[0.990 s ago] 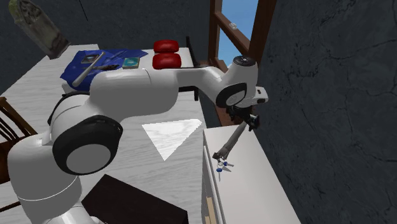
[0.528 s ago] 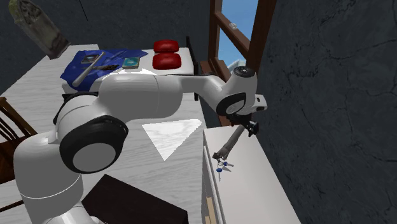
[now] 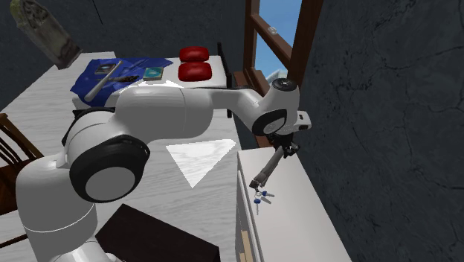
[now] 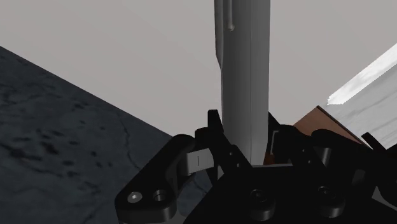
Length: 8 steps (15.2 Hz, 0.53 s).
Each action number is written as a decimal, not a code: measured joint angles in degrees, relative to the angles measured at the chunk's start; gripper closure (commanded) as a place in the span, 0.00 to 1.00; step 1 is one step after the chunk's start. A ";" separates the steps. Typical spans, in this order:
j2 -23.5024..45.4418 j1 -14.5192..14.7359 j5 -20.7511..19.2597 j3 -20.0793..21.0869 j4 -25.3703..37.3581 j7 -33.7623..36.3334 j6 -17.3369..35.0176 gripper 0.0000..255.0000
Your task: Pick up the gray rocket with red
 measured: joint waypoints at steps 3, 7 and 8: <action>0.05 -0.02 0.02 0.01 0.07 -0.03 -0.02 1.00; -0.19 -0.12 -0.25 -0.15 1.76 0.16 -2.41 1.00; -0.37 -0.14 -0.31 -0.18 2.00 0.15 -2.86 1.00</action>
